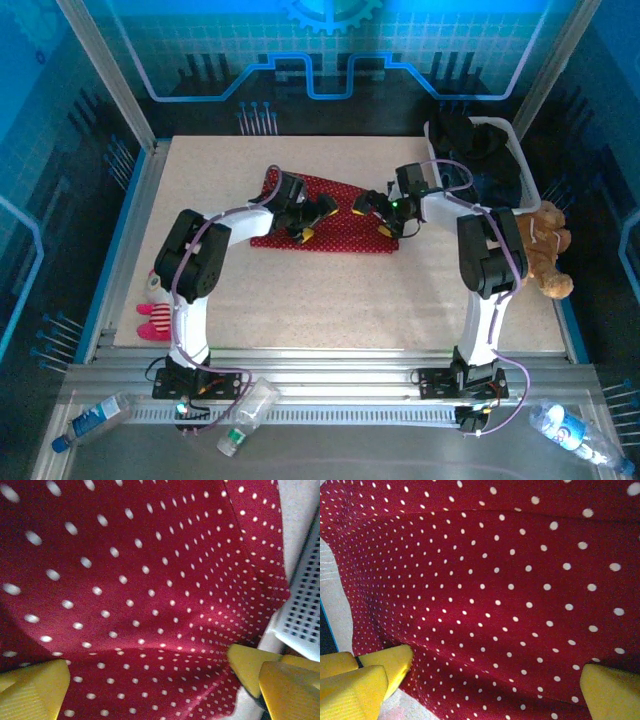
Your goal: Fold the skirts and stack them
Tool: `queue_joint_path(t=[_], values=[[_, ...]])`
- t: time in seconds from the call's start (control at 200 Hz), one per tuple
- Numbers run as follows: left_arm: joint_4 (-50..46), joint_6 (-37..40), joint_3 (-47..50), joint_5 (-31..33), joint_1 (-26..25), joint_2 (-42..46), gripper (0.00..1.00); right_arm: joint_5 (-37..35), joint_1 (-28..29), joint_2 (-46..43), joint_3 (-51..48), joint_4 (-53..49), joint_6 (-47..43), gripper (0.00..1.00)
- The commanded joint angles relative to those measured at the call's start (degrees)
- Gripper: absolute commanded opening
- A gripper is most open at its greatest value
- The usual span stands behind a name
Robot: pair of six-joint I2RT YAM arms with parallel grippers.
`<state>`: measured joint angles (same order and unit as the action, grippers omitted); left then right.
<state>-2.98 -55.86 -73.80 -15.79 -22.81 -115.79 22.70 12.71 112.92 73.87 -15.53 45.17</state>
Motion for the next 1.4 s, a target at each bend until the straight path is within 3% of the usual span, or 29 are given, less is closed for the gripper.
queue_joint_path(t=[0.0,0.22,0.345,0.61,0.79,1.065,1.305,1.395], values=[[-9.5,7.0,-1.6,3.5,0.6,-0.3,0.99,-2.7,-2.5,-3.5,-0.8,-4.3,-2.7,1.00],[-8.1,6.2,-3.1,-5.0,0.3,5.1,0.99,-4.8,-5.4,-14.3,-11.8,-3.1,2.2,1.00],[-14.7,9.2,-6.7,-1.9,-0.3,6.4,0.99,-4.0,-5.9,-20.9,-20.8,4.0,9.5,1.00],[-21.6,14.5,-9.8,3.3,-0.7,5.2,0.98,1.1,-4.5,-23.7,-31.7,16.3,23.0,0.97],[-23.6,15.9,-11.0,3.4,-0.9,2.6,0.86,0.0,-2.2,-21.4,-32.9,21.2,27.2,0.88],[-26.5,17.5,-12.9,3.1,-1.8,-1.0,0.54,-4.0,0.4,-19.0,-33.5,25.8,31.3,0.82],[-27.2,17.4,-12.7,1.9,-2.7,-2.8,0.40,-7.1,2.0,-17.3,-34.4,28.0,34.0,0.81],[-27.6,17.3,-12.1,1.6,-3.1,-3.2,0.37,-8.6,2.1,-16.5,-35.2,30.6,35.2,0.72]])
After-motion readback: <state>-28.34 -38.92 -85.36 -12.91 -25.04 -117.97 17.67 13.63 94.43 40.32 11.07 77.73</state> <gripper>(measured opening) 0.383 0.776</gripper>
